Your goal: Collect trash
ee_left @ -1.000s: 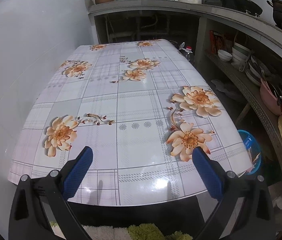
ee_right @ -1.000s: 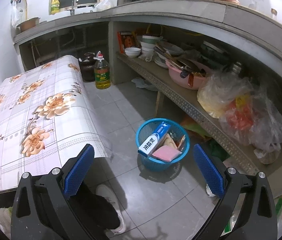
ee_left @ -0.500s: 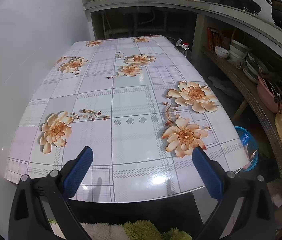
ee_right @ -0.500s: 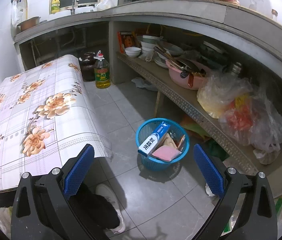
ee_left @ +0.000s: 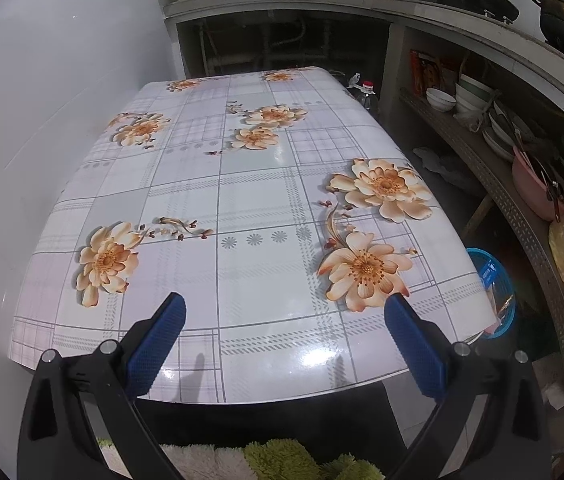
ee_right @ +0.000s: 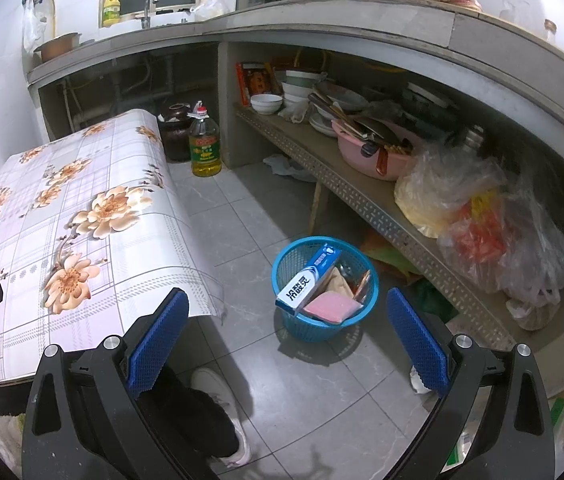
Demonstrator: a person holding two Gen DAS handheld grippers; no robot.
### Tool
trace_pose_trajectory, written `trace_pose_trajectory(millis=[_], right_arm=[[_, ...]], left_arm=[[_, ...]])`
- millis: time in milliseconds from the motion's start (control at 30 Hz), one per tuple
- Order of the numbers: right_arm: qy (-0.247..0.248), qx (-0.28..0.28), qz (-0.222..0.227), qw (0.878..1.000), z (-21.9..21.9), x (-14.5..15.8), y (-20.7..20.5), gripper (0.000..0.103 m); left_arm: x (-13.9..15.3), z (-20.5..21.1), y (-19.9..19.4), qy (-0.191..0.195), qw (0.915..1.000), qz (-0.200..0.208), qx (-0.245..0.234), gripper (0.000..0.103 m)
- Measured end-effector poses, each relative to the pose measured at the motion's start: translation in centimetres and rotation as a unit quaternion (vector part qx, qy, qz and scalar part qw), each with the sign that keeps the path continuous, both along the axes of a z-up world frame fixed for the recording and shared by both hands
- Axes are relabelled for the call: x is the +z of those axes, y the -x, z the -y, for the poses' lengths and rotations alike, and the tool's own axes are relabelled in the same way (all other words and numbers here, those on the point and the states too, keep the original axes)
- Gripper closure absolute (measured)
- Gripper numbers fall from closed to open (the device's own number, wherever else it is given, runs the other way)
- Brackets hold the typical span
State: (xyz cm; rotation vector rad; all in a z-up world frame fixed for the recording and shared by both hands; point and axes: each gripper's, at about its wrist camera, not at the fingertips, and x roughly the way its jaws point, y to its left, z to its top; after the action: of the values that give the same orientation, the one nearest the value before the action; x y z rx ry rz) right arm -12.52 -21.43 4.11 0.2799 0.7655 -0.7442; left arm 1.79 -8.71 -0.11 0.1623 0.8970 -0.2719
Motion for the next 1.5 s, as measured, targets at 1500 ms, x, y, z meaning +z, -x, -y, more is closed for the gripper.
trace_pose_trajectory(millis=[1500], right_arm=[[-0.005, 0.001, 0.001, 1.0, -0.01, -0.23, 0.05, 0.008]], left_arm=[[-0.36, 0.16, 0.07, -0.004, 1.0, -0.006, -0.004, 0.006]])
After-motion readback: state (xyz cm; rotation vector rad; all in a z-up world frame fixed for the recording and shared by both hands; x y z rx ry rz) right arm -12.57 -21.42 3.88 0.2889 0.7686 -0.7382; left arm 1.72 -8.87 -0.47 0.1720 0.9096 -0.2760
